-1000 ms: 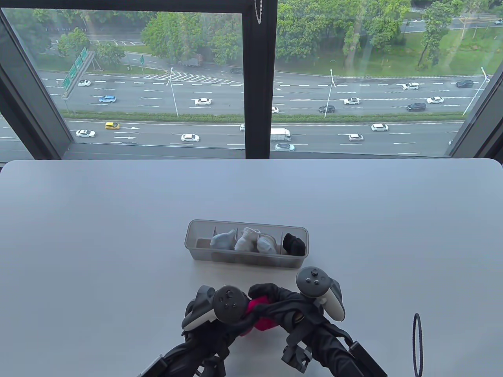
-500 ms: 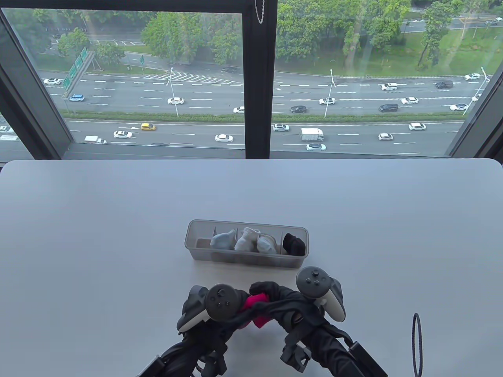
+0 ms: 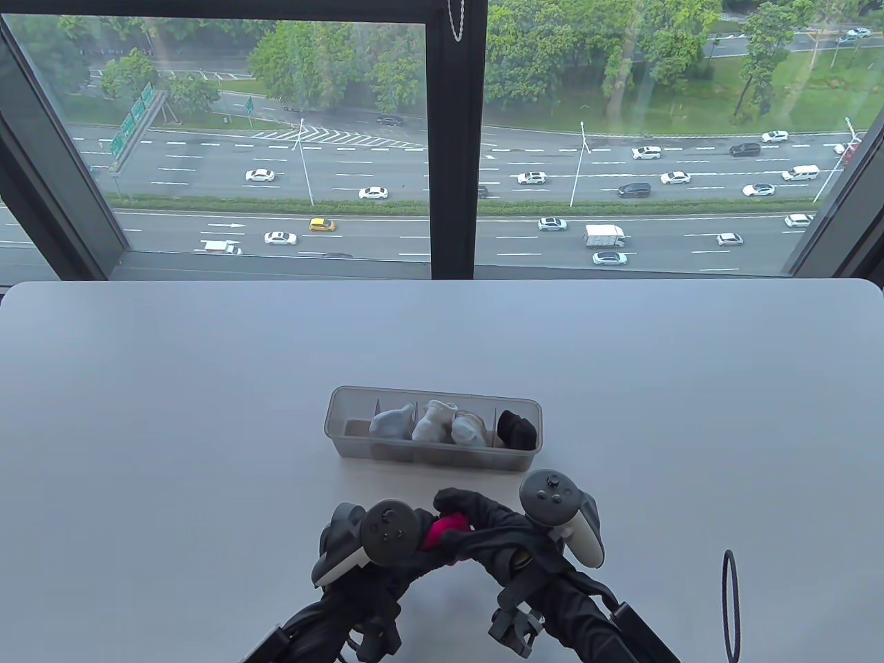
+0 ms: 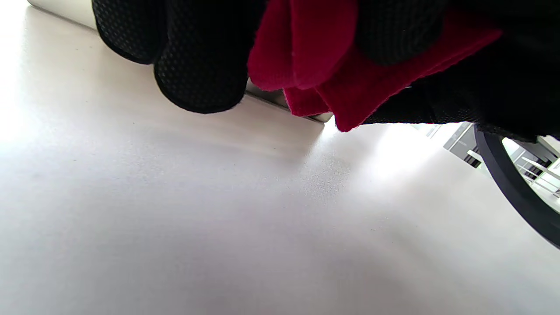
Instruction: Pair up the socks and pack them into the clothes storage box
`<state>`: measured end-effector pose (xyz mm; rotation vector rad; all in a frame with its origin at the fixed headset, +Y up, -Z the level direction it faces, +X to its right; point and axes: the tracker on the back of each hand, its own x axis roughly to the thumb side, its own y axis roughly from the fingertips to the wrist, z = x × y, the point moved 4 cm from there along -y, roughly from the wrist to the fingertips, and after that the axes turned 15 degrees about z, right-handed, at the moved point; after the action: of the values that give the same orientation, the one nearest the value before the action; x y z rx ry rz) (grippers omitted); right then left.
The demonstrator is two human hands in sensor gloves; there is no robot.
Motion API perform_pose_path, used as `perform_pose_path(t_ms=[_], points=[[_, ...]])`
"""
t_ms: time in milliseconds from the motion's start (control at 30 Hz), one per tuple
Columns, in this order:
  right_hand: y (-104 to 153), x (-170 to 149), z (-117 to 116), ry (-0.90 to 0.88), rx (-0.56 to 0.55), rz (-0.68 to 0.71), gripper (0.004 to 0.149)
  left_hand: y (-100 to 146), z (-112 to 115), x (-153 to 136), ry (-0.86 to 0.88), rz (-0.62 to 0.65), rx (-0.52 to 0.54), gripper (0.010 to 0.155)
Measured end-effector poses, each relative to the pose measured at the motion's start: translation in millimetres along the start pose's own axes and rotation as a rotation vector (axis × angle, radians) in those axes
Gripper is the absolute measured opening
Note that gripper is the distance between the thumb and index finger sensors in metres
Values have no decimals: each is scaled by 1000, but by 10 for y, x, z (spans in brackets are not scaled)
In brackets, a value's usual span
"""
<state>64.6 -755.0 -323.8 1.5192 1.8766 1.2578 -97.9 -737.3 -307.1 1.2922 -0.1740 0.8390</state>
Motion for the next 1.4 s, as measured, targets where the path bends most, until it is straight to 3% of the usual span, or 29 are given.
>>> perform_pose_path(t_ms=[100, 133, 233, 367, 400, 500, 633, 733, 833, 967, 1033, 1067, 1200, 1333, 1400], points=[[18, -30, 25, 86, -15, -28, 53, 7, 15, 15, -23, -25, -38, 80], [23, -47, 23, 98, -24, -38, 54, 10, -2, 22, -24, -9, -5, 80], [9, -88, -47, 8, 2, -55, 55, 2, -10, 66, -18, 39, 24, 63], [-5, -109, -101, -79, 68, -20, 68, -9, 14, 12, 42, 54, -34, 58], [-7, -103, -91, -85, 63, -20, 65, -12, 28, 5, 57, 63, -48, 58], [12, -41, 5, 57, -14, -16, 50, -30, 78, 13, 86, 61, -112, 59], [7, -10, -37, 82, -10, -18, 52, -29, 127, -2, 39, 7, -163, 71], [-2, -56, -52, 31, 4, -33, 53, -19, 70, -1, 9, -18, -108, 67], [2, -82, -7, 14, -18, -54, 53, 9, 22, -5, 4, -12, -40, 77], [13, -118, 9, -61, -5, -43, 58, -4, -28, 32, 14, 41, 21, 61], [3, -95, -22, -109, 66, 6, 70, -10, -22, -2, 46, 44, -9, 60], [-4, -80, -19, -120, 84, 10, 68, -5, -3, -22, 81, 53, -35, 60], [-3, -61, 75, 13, 31, -15, 57, -8, 23, -23, 93, 50, -69, 63], [28, -58, 81, 73, -34, -26, 58, -16, 97, 10, 37, 42, -114, 78], [22, -31, 55, 50, -33, -18, 60, -25, 132, 16, 30, 38, -131, 68]])
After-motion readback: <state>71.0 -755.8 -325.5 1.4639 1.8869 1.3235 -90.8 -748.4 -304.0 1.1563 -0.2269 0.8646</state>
